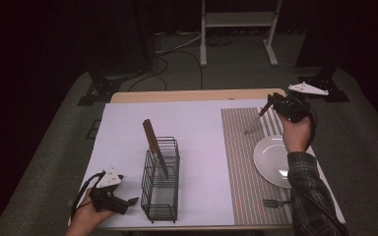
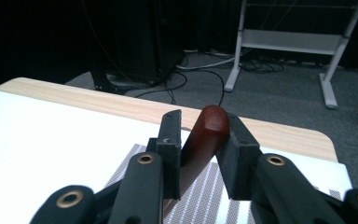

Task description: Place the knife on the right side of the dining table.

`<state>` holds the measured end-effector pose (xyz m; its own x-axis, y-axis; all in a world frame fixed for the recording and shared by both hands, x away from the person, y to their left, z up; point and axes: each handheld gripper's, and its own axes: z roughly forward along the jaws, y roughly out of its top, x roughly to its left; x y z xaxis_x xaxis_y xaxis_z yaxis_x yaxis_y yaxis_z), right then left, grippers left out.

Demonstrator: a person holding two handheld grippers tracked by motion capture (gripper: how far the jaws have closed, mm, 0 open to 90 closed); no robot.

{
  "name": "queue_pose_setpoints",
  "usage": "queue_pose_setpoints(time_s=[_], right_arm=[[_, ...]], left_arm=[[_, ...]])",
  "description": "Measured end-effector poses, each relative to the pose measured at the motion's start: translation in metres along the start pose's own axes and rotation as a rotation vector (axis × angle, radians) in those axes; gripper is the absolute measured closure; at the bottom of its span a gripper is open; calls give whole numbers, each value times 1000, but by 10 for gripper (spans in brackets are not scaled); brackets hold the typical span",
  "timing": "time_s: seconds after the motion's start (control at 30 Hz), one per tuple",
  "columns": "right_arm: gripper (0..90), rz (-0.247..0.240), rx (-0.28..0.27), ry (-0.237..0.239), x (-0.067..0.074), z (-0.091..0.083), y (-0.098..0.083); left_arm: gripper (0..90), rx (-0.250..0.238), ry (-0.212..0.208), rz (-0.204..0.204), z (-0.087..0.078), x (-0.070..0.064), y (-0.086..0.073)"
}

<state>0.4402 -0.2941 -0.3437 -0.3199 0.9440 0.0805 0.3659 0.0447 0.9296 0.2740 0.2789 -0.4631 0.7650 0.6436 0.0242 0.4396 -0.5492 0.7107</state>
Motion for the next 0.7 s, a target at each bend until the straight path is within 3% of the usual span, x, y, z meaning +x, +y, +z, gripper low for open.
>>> queue_pose_setpoints(time_s=[0.7], right_arm=[[639,50,39,-36,-29,-6,-18]], left_arm=[[0,1,0,0,0,0,0]])
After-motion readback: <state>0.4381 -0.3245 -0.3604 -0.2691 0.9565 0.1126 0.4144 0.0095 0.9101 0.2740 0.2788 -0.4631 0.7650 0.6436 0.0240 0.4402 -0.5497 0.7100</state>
